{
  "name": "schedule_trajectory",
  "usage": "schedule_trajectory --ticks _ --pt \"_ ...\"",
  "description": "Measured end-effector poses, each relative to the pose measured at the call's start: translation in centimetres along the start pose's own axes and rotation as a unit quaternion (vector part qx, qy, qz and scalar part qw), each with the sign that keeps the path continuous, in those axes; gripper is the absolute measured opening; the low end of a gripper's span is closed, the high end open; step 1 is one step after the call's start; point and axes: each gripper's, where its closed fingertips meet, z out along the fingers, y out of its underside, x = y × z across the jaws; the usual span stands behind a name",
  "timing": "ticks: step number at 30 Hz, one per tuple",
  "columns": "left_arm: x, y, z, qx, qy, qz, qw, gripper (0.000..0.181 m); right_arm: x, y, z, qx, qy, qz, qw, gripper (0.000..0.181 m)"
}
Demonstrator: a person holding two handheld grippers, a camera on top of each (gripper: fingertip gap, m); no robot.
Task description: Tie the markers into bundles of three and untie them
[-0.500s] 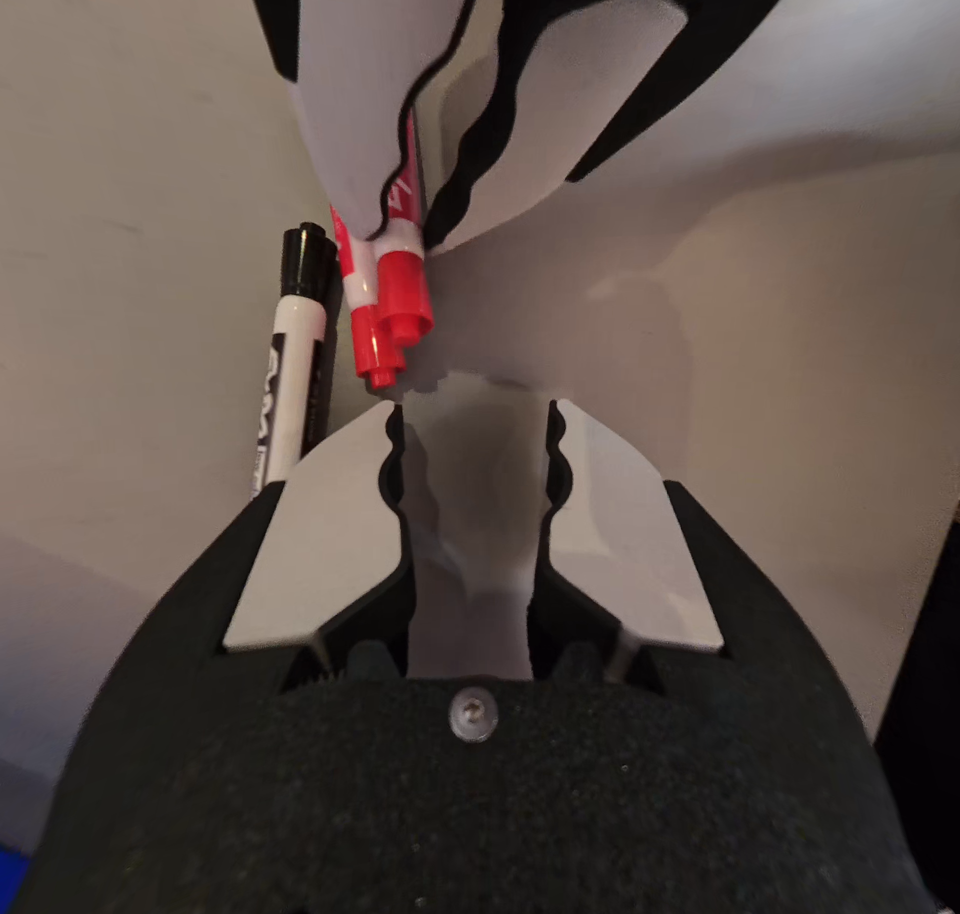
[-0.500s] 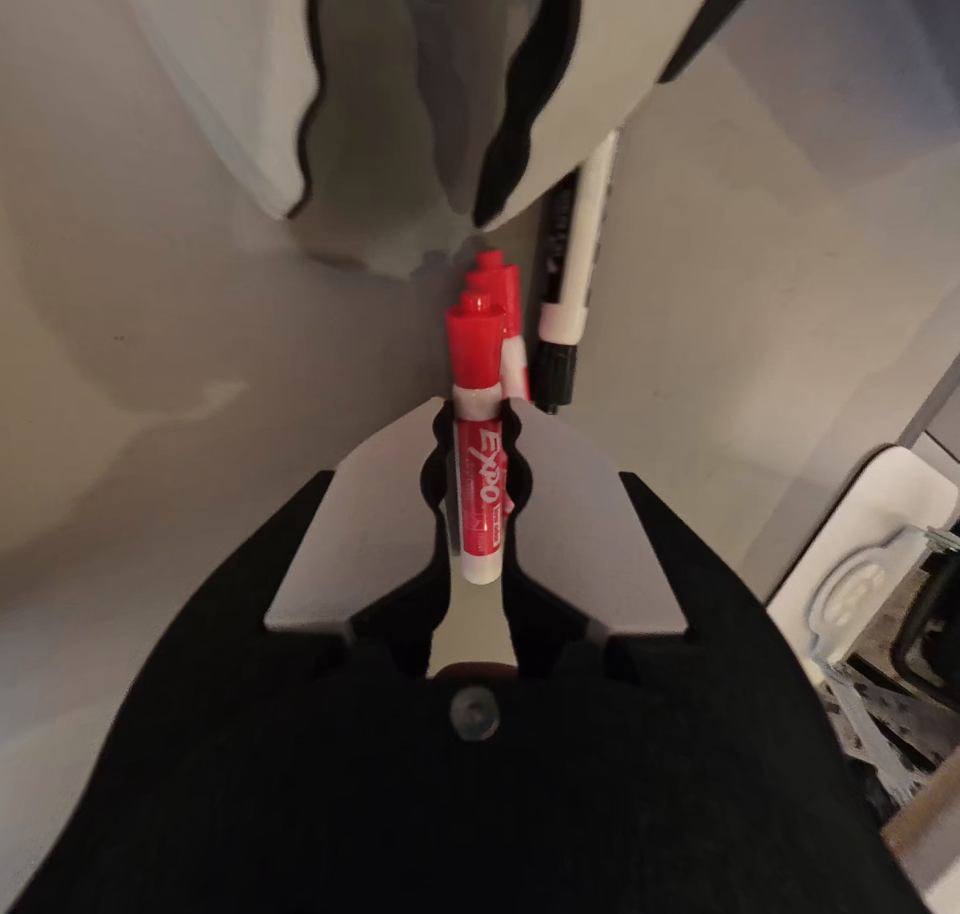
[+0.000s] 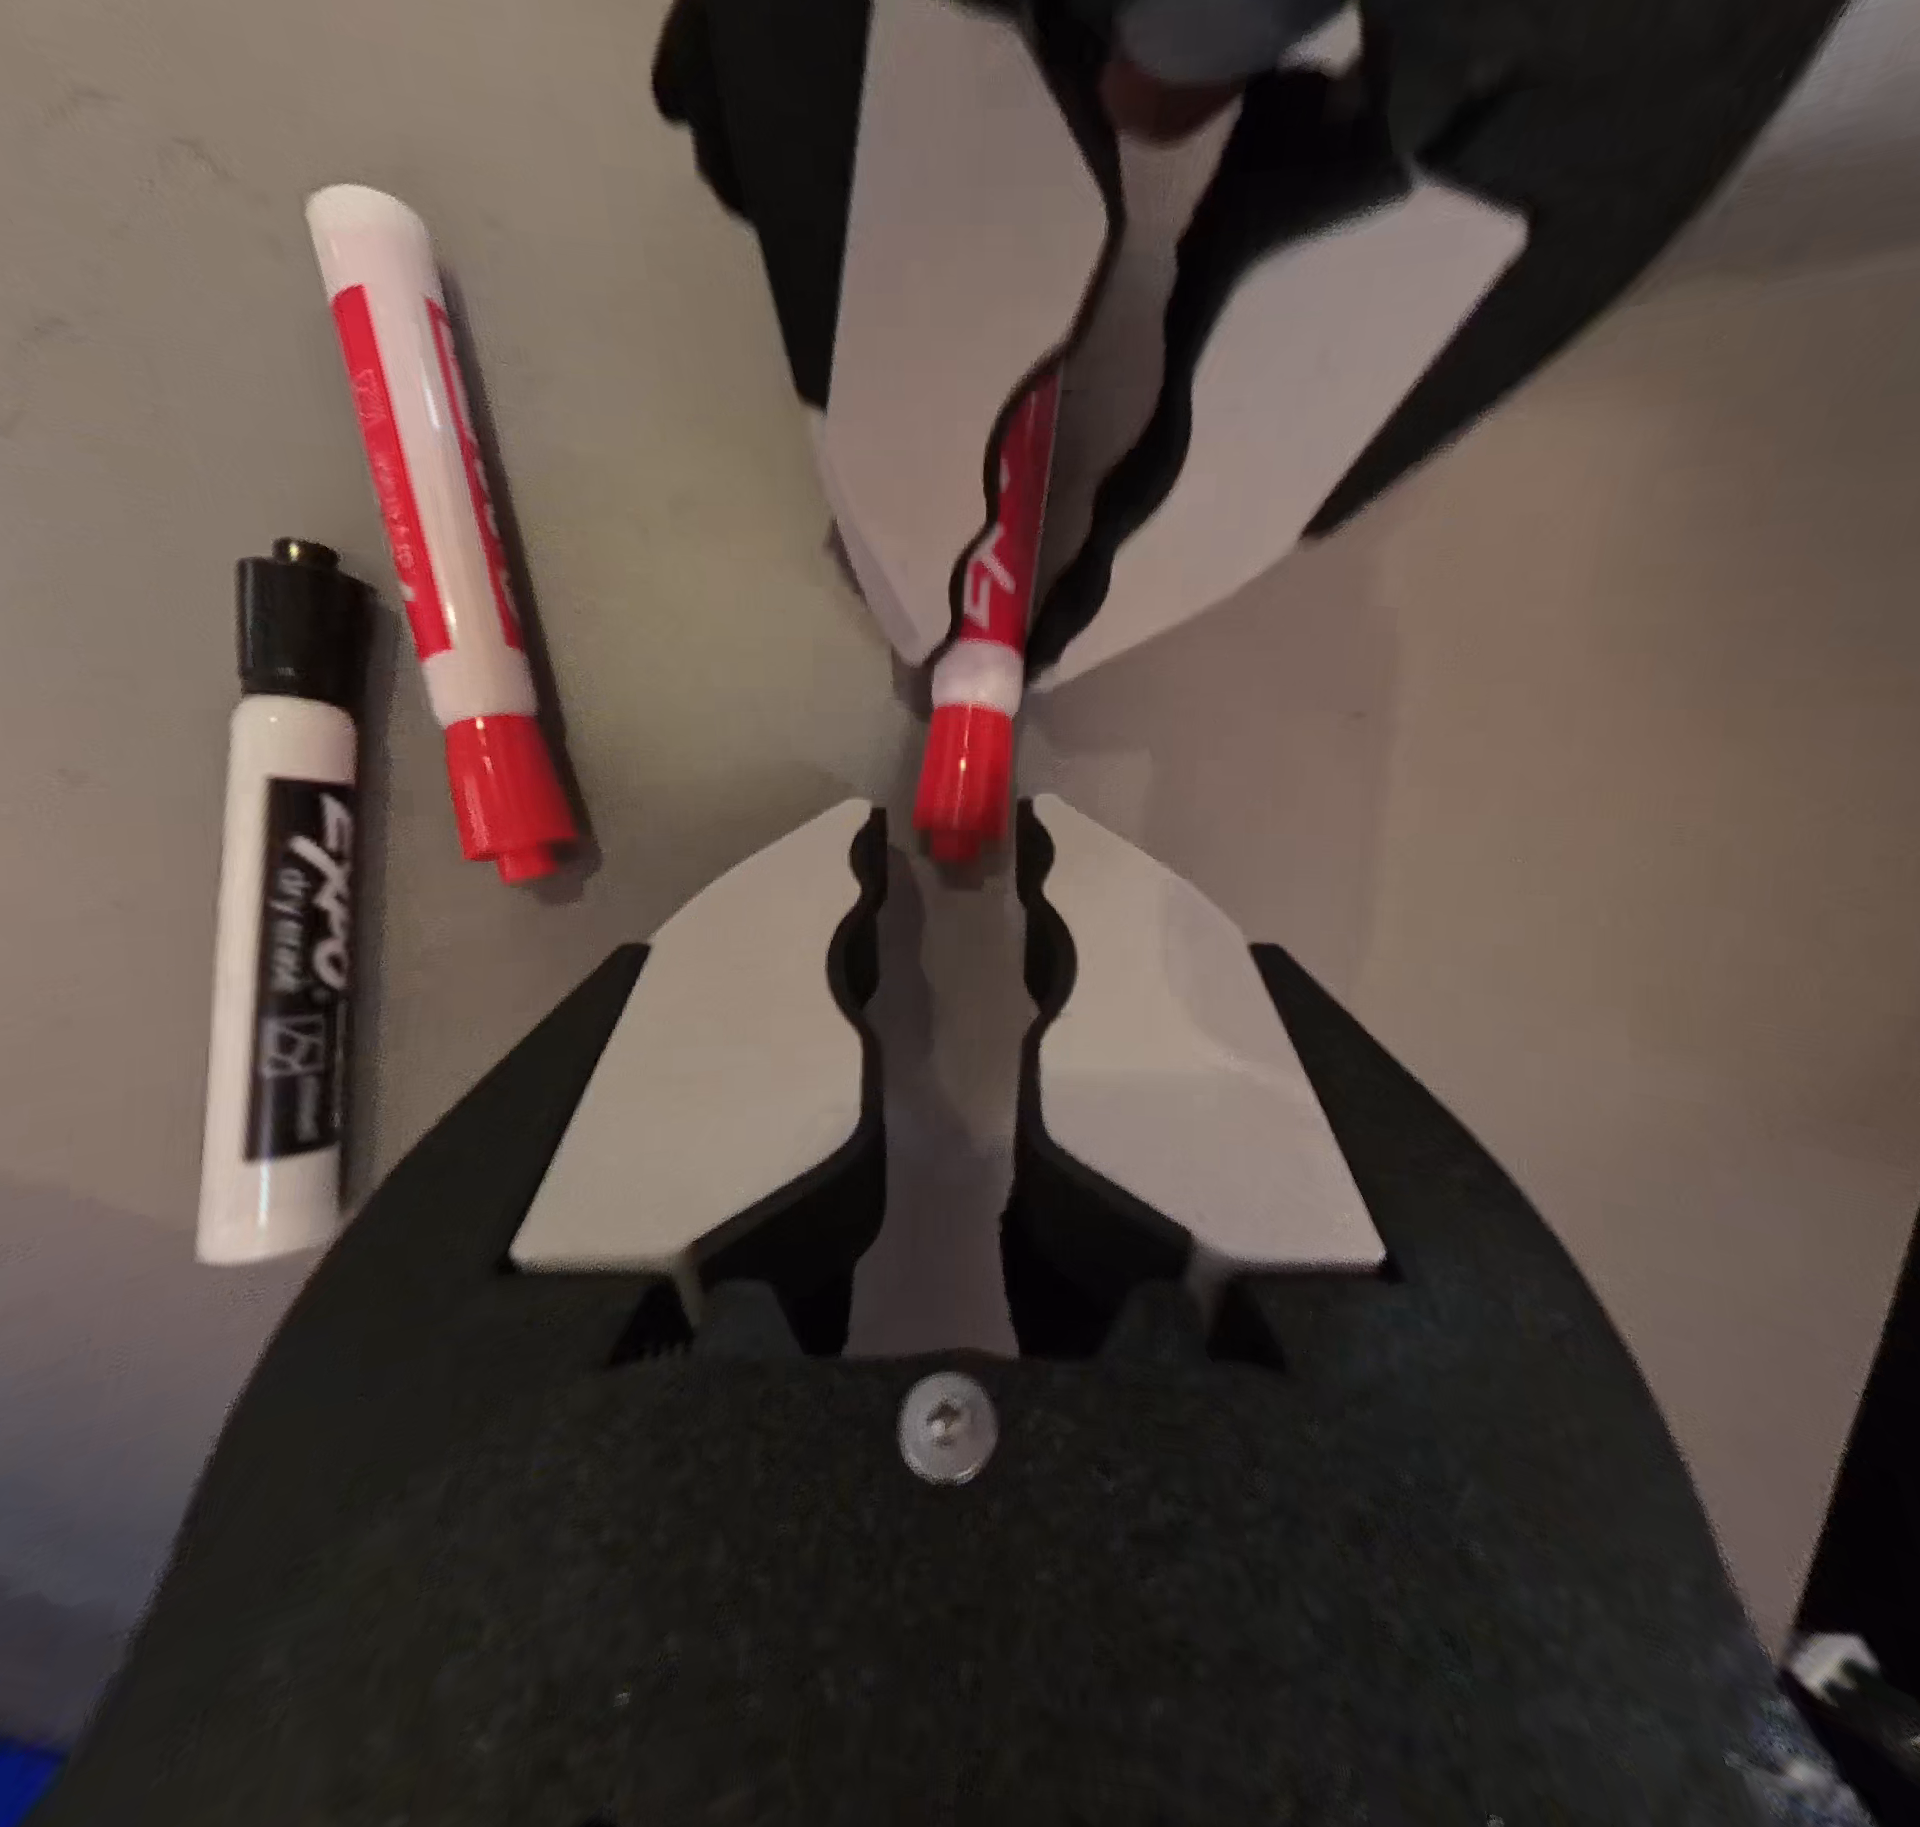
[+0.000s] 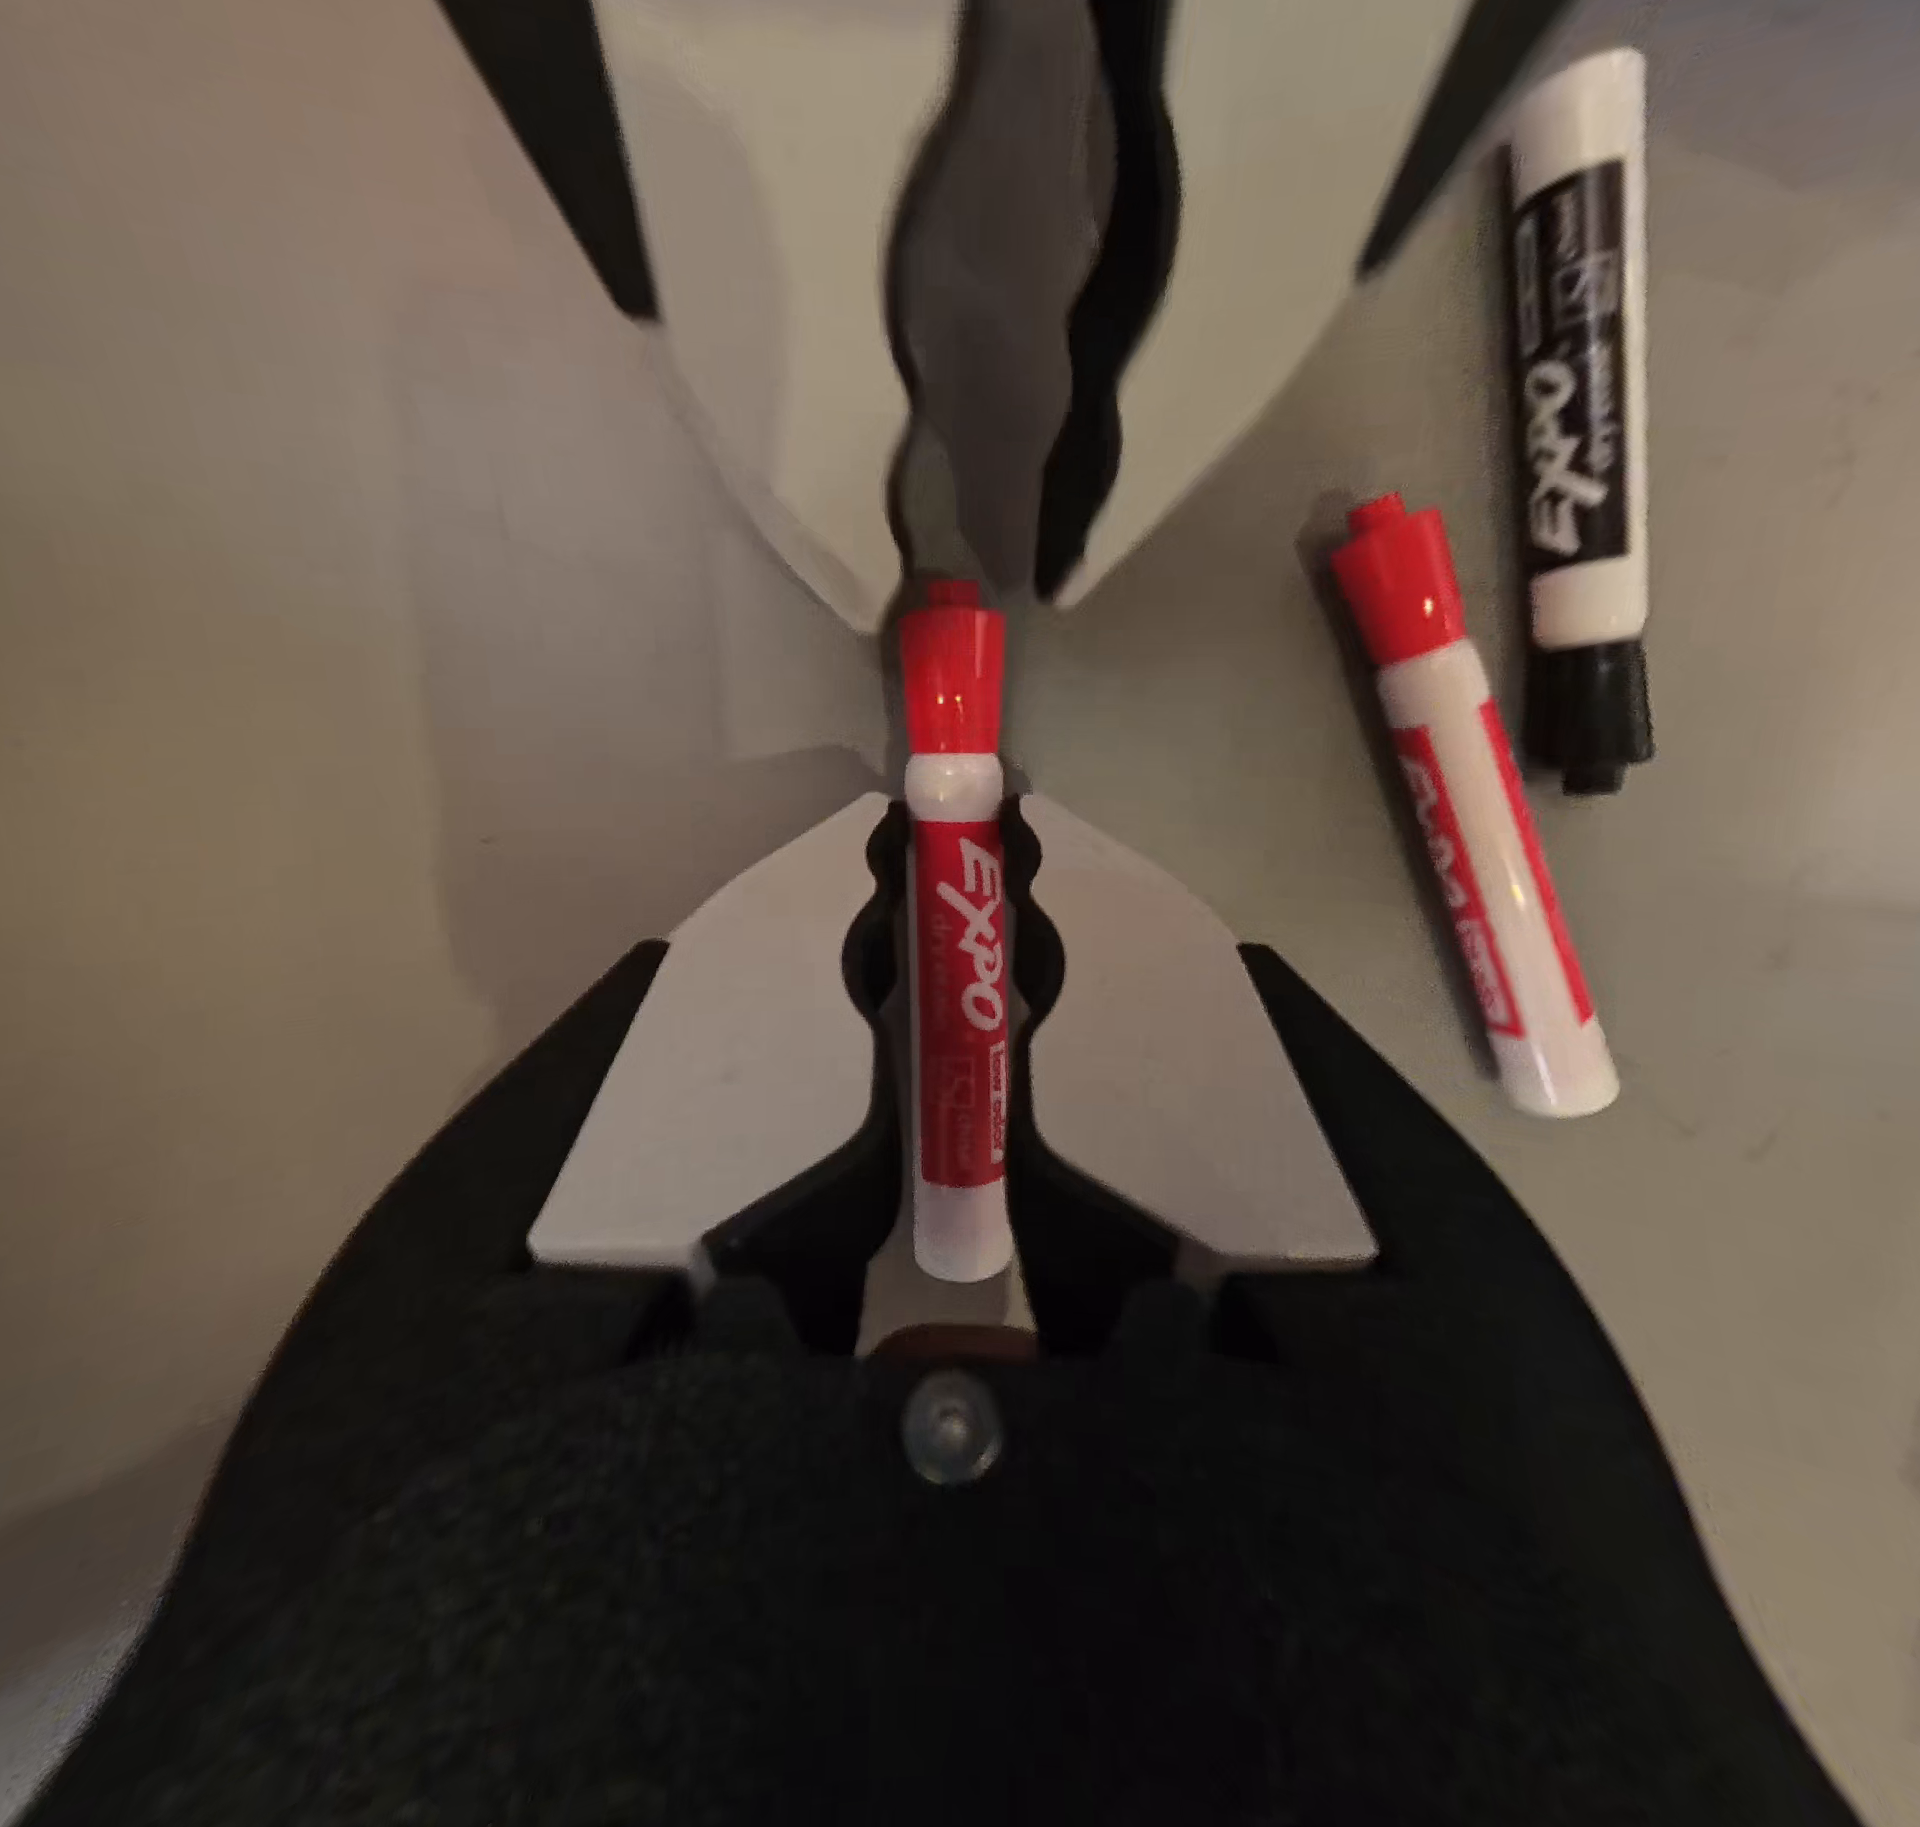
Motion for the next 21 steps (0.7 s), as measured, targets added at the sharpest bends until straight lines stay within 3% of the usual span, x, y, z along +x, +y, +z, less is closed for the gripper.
schedule_trajectory --ticks 3,6,8,14,16,19,21 --pt "0.7 -0.1 -0.6 0.011 0.002 0.012 1.000 0.035 -0.1 0.0 -0.8 0.042 -0.004 0.032 0.999 0.017" --pt "1.3 -0.5 -0.2 0.018 0.012 0.018 1.000 0.036 -0.7 -1.2 -1.5 0.095 -0.022 0.056 0.994 0.018" --pt "0.9 0.2 0.4 -0.012 -0.001 0.023 1.000 0.020 -0.8 -1.4 -1.6 0.107 -0.025 0.060 0.992 0.018" --pt "1.4 1.5 0.3 -0.029 -0.004 0.010 1.000 0.020 -0.1 -0.3 -2.2 0.100 -0.016 0.056 0.993 0.036" --pt "1.7 2.2 -0.3 -0.029 -0.002 0.004 1.000 0.020 2.3 0.2 -3.2 0.083 0.024 0.043 0.995 0.036" --pt "2.0 3.2 -1.5 -0.020 -0.007 -0.017 1.000 0.033 9.1 -0.3 -4.3 0.049 0.130 0.016 0.990 0.036" --pt "2.4 3.4 -2.4 -0.003 -0.002 -0.033 0.999 0.037 12.9 -1.2 -3.4 0.027 0.143 0.003 0.989 0.035"
